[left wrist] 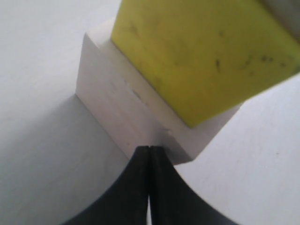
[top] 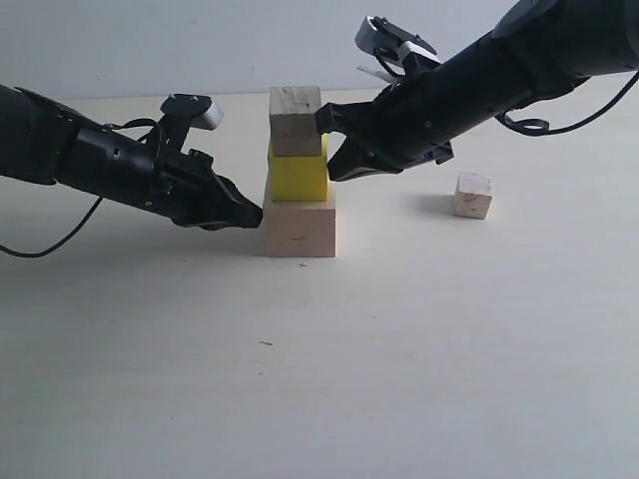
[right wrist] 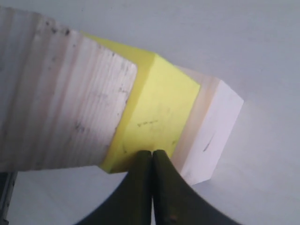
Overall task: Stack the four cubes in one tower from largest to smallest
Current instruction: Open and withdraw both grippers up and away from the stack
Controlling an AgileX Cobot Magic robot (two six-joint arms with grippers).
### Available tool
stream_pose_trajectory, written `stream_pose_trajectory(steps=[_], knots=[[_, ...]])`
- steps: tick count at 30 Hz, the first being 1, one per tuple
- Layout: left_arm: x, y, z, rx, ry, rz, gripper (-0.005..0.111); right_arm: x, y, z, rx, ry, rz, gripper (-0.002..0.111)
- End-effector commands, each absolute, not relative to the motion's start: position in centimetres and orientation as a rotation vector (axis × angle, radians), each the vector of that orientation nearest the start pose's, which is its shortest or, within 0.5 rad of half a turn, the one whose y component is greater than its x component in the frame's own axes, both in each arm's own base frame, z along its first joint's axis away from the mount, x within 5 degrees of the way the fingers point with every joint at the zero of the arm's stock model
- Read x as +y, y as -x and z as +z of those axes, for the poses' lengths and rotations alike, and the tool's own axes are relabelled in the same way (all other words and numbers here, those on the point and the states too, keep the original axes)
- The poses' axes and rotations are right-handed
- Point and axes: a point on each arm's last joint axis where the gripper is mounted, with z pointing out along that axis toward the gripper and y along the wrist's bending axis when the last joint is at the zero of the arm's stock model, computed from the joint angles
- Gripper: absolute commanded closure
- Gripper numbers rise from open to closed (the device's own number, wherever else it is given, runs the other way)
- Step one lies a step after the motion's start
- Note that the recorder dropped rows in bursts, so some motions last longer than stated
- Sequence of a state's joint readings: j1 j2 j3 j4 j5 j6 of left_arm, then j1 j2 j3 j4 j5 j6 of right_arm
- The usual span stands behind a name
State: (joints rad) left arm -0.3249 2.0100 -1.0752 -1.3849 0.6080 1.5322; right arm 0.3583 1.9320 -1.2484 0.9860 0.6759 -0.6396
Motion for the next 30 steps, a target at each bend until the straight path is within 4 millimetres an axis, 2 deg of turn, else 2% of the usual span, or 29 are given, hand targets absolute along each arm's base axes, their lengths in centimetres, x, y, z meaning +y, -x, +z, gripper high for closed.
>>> stream_pose_trajectory(steps=[1, 8, 13, 14, 17, 20, 23, 30], knots=[[-17.2, -34.2, 13.2, 2.319, -0.847, -0.826, 0.107, 18.3, -35.5, 19.0, 2.580, 0.396, 0.933, 0.108], [-17.0, -34.4, 13.2, 2.322, -0.835, -0.800, 0.107, 18.1, -35.6, 19.0, 2.572, 0.418, 0.879, 0.108], [-14.5, -35.2, 15.2, 2.305, -0.725, -0.759, 0.107, 16.7, -36.1, 18.9, 2.602, 0.406, 0.651, 0.108], [-13.7, -35.0, 15.4, 2.312, -0.686, -0.724, 0.107, 16.2, -36.0, 19.2, 2.609, 0.442, 0.560, 0.108], [-12.1, -34.4, 15.3, 2.324, -0.571, -0.665, 0.107, 14.7, -36.0, 20.5, 2.575, 0.397, 0.472, 0.108], [-12.2, -33.7, 15.6, 2.294, -0.566, -0.706, 0.107, 12.9, -35.1, 21.6, 2.529, 0.315, 0.443, 0.108], [-12.5, -33.6, 15.6, 2.286, -0.578, -0.765, 0.107, 11.2, -34.1, 21.4, 2.544, 0.263, 0.412, 0.108], [-13.1, -33.4, 14.2, 2.321, -0.591, -0.809, 0.107, 11.1, -33.4, 21.1, 2.593, 0.267, 0.429, 0.108]])
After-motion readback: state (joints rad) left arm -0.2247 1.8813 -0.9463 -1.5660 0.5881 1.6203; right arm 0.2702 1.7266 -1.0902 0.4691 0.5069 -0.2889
